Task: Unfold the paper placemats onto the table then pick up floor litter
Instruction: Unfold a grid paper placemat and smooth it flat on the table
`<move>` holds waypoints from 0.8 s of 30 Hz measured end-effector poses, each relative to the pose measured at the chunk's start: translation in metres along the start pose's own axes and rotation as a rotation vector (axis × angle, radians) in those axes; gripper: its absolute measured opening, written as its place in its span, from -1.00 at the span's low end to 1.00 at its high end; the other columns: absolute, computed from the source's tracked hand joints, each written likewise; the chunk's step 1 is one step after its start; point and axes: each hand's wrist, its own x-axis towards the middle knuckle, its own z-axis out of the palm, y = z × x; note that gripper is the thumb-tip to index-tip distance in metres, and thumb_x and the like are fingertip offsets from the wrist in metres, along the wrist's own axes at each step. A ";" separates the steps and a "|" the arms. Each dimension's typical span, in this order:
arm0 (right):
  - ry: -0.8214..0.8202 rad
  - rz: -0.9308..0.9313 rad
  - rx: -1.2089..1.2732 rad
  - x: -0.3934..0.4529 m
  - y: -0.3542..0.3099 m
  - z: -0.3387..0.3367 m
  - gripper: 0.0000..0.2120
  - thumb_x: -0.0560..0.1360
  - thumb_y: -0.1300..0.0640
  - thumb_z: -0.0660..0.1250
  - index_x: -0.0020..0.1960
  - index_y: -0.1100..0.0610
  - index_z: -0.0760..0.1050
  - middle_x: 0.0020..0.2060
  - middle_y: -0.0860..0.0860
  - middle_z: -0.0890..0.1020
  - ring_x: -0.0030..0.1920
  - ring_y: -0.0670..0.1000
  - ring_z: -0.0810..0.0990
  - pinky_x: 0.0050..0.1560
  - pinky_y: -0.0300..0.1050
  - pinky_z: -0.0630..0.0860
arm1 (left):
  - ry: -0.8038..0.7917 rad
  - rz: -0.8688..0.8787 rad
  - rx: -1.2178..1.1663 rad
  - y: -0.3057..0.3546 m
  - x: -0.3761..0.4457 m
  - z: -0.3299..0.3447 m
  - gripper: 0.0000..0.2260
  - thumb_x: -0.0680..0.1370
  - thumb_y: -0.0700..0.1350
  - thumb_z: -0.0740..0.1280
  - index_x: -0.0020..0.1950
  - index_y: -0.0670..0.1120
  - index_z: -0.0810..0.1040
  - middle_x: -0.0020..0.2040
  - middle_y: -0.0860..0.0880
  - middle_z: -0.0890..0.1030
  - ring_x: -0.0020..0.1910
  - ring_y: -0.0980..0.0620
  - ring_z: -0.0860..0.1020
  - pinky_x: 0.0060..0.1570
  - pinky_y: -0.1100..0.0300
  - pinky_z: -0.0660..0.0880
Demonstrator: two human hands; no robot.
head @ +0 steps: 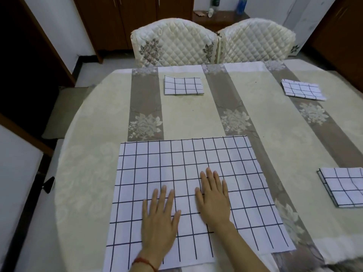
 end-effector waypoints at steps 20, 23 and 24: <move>-0.188 0.169 0.292 -0.038 0.102 -0.091 -0.60 0.57 0.08 0.14 0.39 0.14 0.31 0.45 0.10 0.28 0.47 0.06 0.20 0.42 -0.10 0.16 | -0.007 -0.131 -0.095 -0.019 -0.007 -0.028 -0.37 0.55 0.22 -0.23 0.44 -0.12 0.23 0.47 -0.14 0.26 0.46 -0.17 0.21 0.40 -0.12 0.10; -0.243 0.206 0.322 -0.056 0.115 -0.118 -0.61 0.57 0.08 0.15 0.37 0.13 0.33 0.44 0.09 0.30 0.44 0.04 0.24 0.37 -0.13 0.21 | 0.031 -0.048 -0.183 0.011 -0.008 -0.040 -0.58 0.55 -0.03 0.17 0.36 -0.18 0.36 0.40 -0.22 0.37 0.39 -0.25 0.32 0.33 -0.19 0.29; -0.243 0.224 0.334 -0.062 0.122 -0.127 -0.61 0.57 0.09 0.16 0.38 0.12 0.32 0.44 0.08 0.30 0.44 0.05 0.25 0.37 -0.12 0.21 | 0.029 0.022 -0.207 0.023 -0.006 -0.039 -0.60 0.51 -0.05 0.20 0.31 -0.19 0.43 0.35 -0.23 0.44 0.34 -0.26 0.39 0.28 -0.20 0.34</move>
